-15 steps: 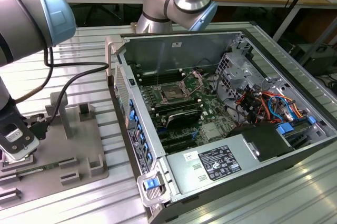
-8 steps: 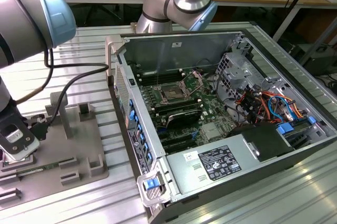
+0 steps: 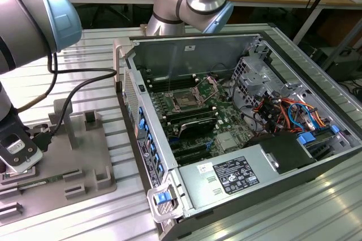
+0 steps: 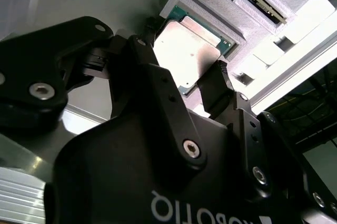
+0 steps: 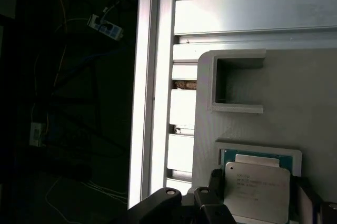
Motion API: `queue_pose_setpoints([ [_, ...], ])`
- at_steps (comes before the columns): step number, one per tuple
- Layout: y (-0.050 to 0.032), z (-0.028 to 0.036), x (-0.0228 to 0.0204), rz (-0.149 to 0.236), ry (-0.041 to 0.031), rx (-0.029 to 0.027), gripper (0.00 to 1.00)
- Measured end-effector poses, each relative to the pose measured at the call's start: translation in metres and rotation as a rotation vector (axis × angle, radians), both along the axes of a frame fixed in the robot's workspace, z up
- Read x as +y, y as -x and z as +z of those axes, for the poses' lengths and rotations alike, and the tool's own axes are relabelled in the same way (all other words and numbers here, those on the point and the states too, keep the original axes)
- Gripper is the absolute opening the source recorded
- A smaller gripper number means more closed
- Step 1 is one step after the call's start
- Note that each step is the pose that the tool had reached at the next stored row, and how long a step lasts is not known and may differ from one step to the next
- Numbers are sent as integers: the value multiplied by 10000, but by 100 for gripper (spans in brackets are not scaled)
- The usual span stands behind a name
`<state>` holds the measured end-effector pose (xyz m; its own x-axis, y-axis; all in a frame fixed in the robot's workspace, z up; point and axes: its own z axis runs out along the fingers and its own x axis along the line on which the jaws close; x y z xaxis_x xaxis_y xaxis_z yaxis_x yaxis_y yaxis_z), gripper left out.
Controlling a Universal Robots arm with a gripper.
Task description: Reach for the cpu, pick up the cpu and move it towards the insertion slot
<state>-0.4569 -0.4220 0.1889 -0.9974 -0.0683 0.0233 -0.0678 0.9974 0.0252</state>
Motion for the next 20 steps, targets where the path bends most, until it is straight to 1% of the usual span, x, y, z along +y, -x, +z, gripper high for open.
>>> queue_pose_setpoints([
  [1, 0, 0, 0, 0, 0, 1, 59],
  [3, 0, 0, 0, 0, 1, 0, 55],
  [10, -1, 2, 0, -8, -3, -4, 55],
  [11, -1, 8, 1, -12, -4, -5, 55],
  [12, -1, 34, 1, -16, -1, -1, 55],
  [15, -2, 81, 1, -24, 0, -1, 55],
  [17, -4, 90, 0, -31, -3, -1, 55],
  [18, -4, 114, 0, -31, -4, -1, 55],
  [20, -4, 125, 0, -32, -4, -1, 55],
])
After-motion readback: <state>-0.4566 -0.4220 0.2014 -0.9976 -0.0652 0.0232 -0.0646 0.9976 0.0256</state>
